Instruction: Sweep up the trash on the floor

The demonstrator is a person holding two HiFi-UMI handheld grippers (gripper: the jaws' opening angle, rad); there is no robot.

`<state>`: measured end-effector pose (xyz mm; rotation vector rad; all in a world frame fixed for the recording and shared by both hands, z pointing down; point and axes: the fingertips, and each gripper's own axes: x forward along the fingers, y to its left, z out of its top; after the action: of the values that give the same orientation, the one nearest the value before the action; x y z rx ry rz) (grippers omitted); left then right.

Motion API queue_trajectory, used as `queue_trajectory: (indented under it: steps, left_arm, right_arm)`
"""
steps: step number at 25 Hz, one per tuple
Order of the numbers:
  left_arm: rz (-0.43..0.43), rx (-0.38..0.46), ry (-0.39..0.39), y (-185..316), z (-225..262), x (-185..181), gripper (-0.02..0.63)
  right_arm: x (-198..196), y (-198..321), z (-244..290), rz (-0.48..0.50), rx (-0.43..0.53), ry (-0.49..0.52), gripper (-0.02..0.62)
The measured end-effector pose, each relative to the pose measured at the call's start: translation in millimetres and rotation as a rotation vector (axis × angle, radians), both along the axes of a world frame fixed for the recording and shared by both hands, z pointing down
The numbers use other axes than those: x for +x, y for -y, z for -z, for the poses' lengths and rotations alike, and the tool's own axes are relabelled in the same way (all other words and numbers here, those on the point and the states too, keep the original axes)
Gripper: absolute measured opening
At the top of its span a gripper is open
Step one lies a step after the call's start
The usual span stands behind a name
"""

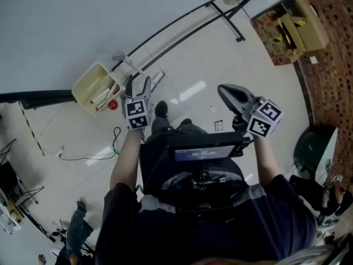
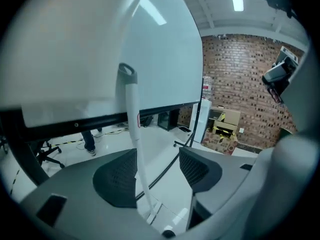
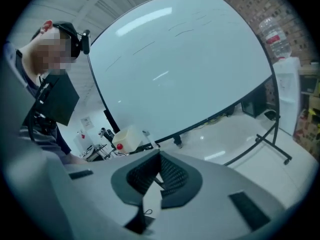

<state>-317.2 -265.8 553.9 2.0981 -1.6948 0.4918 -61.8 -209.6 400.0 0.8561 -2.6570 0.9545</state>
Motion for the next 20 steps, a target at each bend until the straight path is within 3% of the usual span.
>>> queue_trajectory:
  steps: [5, 12, 17, 20]
  left_arm:
    - [0.097, 0.005, 0.003, 37.6, -31.0, -18.2, 0.264]
    - [0.116, 0.044, 0.042, 60.2, -38.2, -28.6, 0.261]
    - [0.066, 0.043, 0.034, 69.3, -45.1, -23.4, 0.25]
    - [0.035, 0.06, 0.02, 76.1, -39.0, -16.3, 0.12]
  right_arm:
    - [-15.9, 10.1, -25.5, 0.035, -0.043, -0.025, 0.014]
    - [-15.1, 5.0, -42.8, 0.057, -0.044, -0.071, 0.014]
    - [-12.0, 5.9, -38.3, 0.039, -0.034, -0.078, 0.014]
    - [-6.5, 5.8, -34.0, 0.012, -0.042, -0.081, 0.014]
